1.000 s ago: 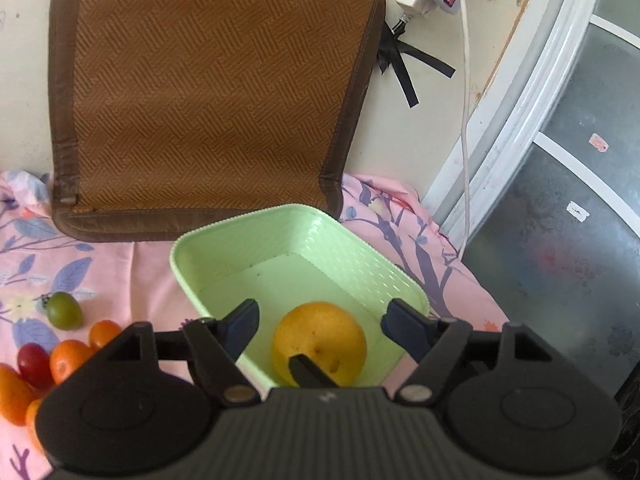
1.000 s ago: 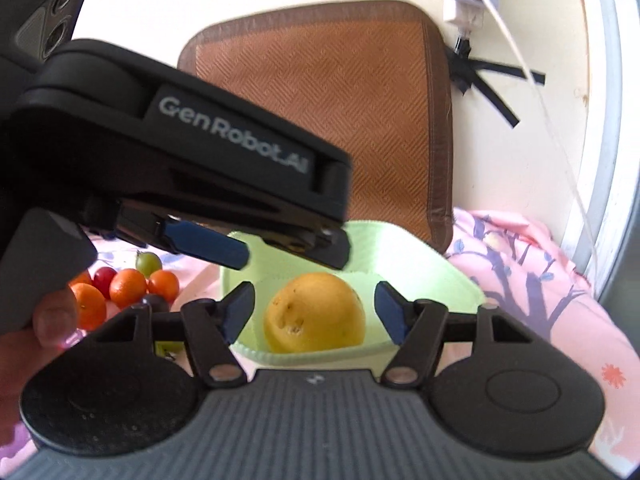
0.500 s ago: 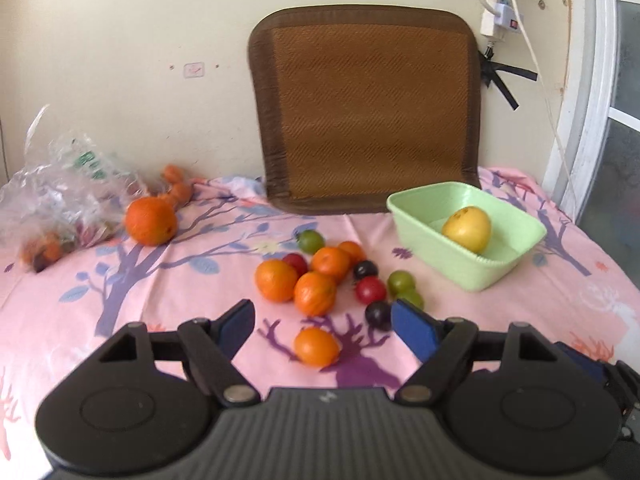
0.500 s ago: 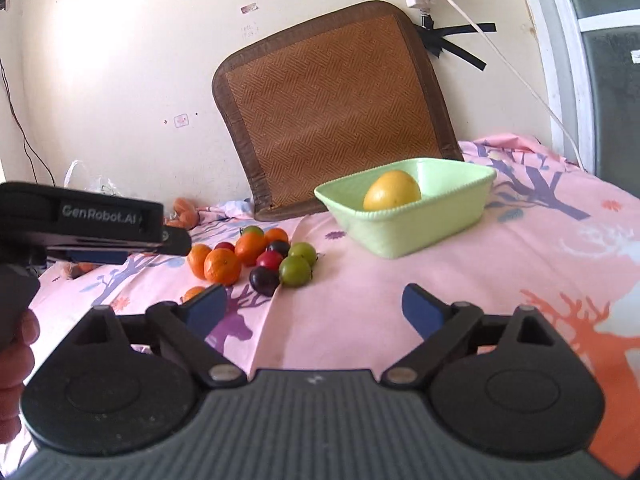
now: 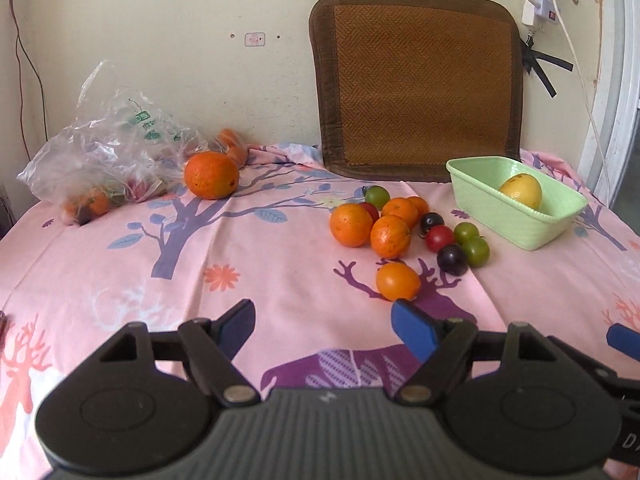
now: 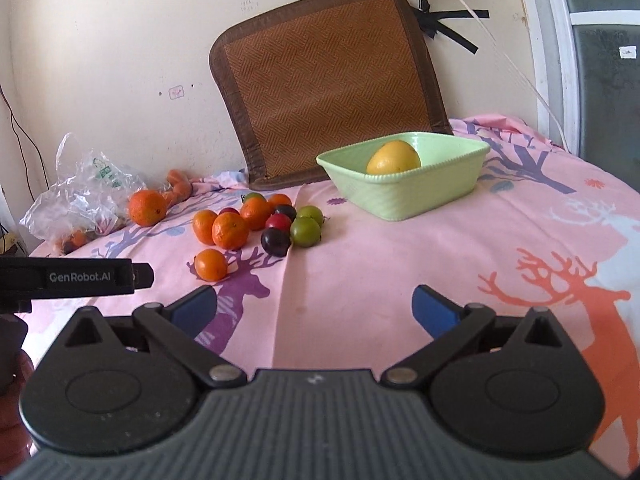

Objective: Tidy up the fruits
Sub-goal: 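Move the right tool toward the dark plum while the left tool approaches a tangerine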

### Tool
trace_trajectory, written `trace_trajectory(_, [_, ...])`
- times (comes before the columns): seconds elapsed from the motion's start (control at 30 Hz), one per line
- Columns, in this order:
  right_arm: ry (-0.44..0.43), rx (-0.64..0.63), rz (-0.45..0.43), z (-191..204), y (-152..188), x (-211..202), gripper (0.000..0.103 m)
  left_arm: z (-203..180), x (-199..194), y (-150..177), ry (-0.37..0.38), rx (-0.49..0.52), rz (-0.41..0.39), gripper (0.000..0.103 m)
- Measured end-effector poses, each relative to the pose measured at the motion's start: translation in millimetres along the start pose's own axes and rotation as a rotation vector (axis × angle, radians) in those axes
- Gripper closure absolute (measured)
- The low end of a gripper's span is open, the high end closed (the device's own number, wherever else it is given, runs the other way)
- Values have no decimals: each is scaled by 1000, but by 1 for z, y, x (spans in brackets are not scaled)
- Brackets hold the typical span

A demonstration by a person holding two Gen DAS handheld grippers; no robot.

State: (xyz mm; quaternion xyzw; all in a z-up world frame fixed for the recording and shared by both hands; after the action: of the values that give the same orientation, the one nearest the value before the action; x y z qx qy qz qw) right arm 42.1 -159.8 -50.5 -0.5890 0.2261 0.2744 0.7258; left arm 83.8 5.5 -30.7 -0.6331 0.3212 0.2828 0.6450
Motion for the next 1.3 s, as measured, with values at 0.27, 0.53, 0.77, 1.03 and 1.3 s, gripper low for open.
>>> trace_trajectory(0.27, [92,-5,-62,1,2,-3,0,12,9,5,-10,-17,6,25])
trace_trajectory(0.53, [98,-12,-53,2,4,1,0,17,21,11,-20,-17,18,25])
trace_trajectory(0.77, [85,-26,-35,5,6,4,0,21,27,13,-31,-12,16,24])
trace_trajectory(1.03, [73,-62,-27,12,6,6,5,28,32,15,-3,-28,10,24])
trace_trajectory(1.3, [-12,-147,15,24,-6,22,51,20,28,13,96,-6,-17,30])
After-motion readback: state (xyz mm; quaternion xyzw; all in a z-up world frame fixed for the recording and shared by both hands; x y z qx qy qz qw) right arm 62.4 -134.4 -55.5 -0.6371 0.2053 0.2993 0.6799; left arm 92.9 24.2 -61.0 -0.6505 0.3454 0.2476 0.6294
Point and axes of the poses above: each gripper's, at about its wrist camera, not at the fingertips, and x roughly the way its jaws point, z to its left, y to its underside, the point moved 10 cm from there along x, roughly the way its jaws point, and after that the axes turned 14 degrees about z, right-handed, at the moved point
